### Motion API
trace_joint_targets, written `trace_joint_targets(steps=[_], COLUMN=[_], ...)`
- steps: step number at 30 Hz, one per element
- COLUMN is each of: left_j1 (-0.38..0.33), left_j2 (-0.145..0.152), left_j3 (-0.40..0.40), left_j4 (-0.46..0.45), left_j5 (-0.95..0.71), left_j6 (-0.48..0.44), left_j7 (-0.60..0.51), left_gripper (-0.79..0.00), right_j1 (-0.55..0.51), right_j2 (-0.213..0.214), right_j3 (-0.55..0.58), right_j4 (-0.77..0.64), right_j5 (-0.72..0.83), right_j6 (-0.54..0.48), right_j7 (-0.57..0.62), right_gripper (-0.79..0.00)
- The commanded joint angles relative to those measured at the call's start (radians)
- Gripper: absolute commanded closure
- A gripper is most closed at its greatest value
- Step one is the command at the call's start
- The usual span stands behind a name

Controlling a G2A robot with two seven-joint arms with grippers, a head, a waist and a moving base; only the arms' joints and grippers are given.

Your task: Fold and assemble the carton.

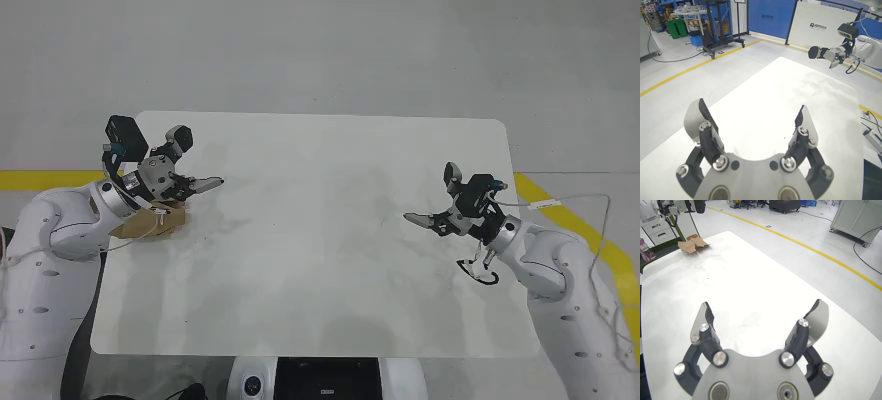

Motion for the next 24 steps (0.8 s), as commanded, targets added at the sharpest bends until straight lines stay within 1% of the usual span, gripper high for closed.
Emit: trace_joint_targets(steps=[1,20,24], left_j1=[0.000,0.000,0.017], left_j2=[0.000,0.000,-0.001], left_j3=[0.000,0.000,-0.001], left_j4=[0.000,0.000,-0.016], left_j5=[0.000,0.000,0.002], left_j6=[0.000,0.000,0.029], left_j7=[0.000,0.000,0.007], left_gripper=[-0.784,-0.784,-0.785], right_j1=[0.000,0.000,0.000], right_j2=[0.000,0.000,0.000], right_j3=[0.000,0.000,0.000], right_j4=[0.000,0.000,0.000], right_j5=[0.000,0.000,0.000], right_j6=[0.000,0.000,0.000], right_j7=[0.000,0.000,0.000], right_gripper=[-0.784,-0.785,-0.785])
